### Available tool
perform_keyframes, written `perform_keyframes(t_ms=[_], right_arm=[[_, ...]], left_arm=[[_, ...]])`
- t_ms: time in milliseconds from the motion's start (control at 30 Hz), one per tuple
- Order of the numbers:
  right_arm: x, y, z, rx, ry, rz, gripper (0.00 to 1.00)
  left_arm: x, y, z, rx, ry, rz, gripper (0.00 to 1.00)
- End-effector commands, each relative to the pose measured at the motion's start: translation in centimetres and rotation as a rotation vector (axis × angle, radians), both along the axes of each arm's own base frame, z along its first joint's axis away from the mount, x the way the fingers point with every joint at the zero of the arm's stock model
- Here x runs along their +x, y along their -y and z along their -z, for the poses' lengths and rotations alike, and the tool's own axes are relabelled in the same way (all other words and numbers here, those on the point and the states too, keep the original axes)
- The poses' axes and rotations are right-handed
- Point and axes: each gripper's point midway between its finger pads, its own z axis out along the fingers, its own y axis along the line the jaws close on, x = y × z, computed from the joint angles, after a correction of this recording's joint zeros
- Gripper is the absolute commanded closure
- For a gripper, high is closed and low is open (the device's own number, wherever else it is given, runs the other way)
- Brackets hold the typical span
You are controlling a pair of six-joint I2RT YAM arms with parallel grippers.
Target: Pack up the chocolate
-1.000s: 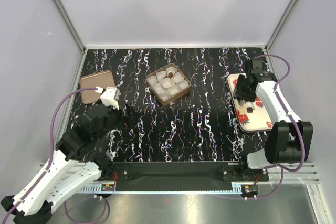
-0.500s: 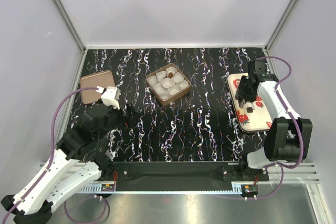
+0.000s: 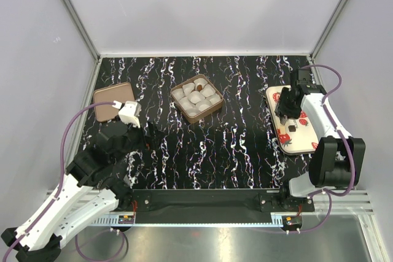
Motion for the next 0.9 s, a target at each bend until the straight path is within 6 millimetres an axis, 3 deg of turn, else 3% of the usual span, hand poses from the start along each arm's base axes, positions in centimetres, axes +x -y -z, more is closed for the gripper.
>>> perform_keyframes(t_ms=[0,400,700,867], right_arm=[[1.8,0.6,-1.2,-0.017,0.046,0.013,0.5],[3.1,0.5,-0.7,-0.009,0.055,-0.013,0.55],[4.3,0.7,-0.7,-0.017,0.058,-0.028,0.52],[4.3,0.6,-0.5,-0.012,0.052,-0.034,0.59]], left_arm=[[0.4,0.4,-1.0,-0.026,0.044,0.011,0.01],[0.5,0.5,-0.9,-0.023,0.042,0.012,0.01],[0.5,0.5,-0.9,-0.02,0.042,0.011,0.01],[0.5,0.5,-1.0,-0.021,0.043,0.011,0.01]])
